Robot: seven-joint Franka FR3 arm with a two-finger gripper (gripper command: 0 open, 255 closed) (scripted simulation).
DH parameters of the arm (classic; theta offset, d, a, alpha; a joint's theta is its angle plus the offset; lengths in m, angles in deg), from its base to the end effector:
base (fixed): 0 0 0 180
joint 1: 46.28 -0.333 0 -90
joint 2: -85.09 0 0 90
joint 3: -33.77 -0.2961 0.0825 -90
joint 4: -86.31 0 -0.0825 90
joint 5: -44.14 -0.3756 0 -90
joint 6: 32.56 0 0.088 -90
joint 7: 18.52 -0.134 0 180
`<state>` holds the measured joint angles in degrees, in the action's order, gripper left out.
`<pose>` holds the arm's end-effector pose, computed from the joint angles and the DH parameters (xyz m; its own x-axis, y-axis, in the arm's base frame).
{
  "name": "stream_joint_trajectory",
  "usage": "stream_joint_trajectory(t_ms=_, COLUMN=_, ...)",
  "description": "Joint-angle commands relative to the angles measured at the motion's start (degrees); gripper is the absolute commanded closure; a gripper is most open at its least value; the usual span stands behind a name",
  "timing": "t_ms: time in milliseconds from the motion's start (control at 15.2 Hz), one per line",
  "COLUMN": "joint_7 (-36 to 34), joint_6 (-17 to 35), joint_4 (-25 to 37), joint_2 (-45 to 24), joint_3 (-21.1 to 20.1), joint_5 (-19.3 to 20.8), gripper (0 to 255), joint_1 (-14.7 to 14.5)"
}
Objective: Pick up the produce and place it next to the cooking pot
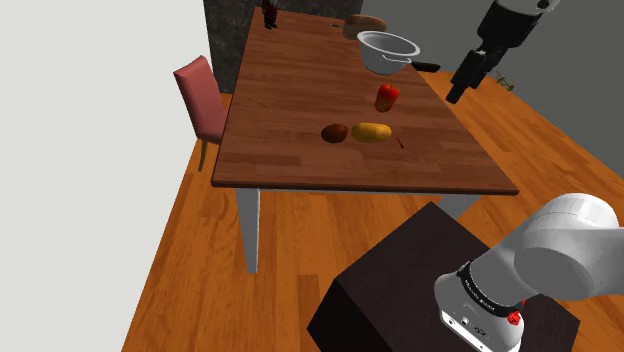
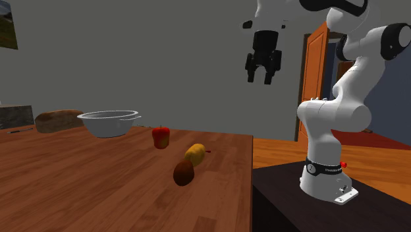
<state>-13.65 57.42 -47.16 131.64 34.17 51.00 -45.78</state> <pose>0.3071 -0.0214 0.5708 0.9966 0.0706 0.0435 0.0650 -0.9908 0.1184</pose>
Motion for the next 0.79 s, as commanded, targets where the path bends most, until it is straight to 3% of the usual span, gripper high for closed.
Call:
stream_joint_trajectory(t_ms=0, joint_7=0.0, joint_6=0.0, joint_4=0.0, joint_2=0.0, joint_3=0.0, joint_5=0.0, gripper=0, joint_1=0.0)
stream_joint_trajectory(t_ms=726, joint_7=13.0, joint_6=31.9, joint_4=-14.4, joint_2=-7.9, joint_3=4.5, joint_5=7.2, gripper=0, joint_1=-4.3)
